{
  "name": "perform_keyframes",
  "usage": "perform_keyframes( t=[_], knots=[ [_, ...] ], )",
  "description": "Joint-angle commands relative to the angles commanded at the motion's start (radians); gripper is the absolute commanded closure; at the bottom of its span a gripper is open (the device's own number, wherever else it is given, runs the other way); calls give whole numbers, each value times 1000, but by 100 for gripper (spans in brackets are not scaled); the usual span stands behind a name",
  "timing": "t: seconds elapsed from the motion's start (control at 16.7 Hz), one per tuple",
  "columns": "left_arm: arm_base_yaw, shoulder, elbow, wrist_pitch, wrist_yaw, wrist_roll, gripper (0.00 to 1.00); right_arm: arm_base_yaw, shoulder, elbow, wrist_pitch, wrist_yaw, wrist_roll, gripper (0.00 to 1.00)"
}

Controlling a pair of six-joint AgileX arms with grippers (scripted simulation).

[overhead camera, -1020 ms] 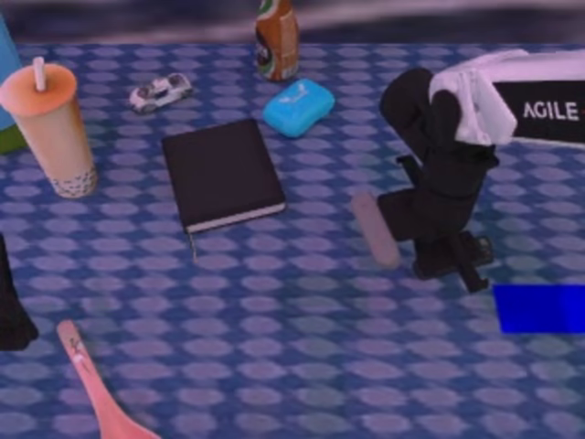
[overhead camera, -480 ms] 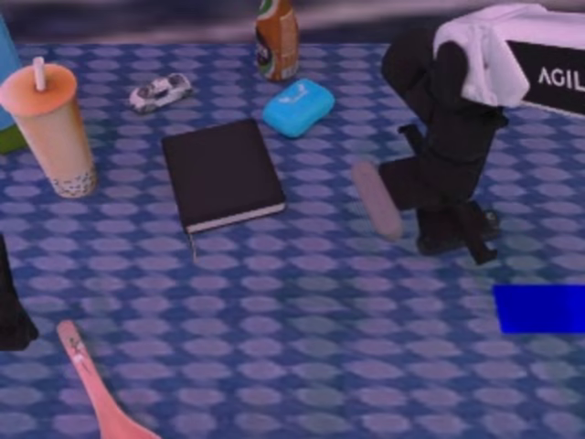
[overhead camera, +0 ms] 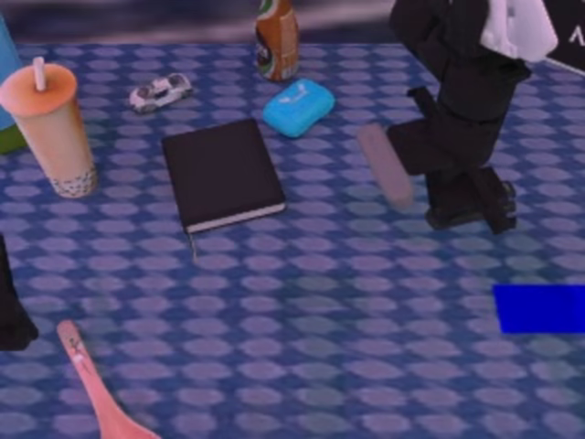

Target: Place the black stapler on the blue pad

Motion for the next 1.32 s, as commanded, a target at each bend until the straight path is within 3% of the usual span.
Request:
perform_keyframes(
  t=[0.3, 0.6, 0.84, 1.32],
  knots=[
    [0, 0, 0, 0, 0, 0, 0, -9, -3, 3, 19, 9, 58, 100],
    [0, 0, 0, 0, 0, 0, 0, -49, -30, 17, 77, 43, 366, 100],
    [0, 0, 0, 0, 0, 0, 0, -108, -66, 1, 124, 72, 797, 100],
    [0, 0, 0, 0, 0, 0, 0, -259, -160, -148, 140, 95, 1863, 100]
  ],
)
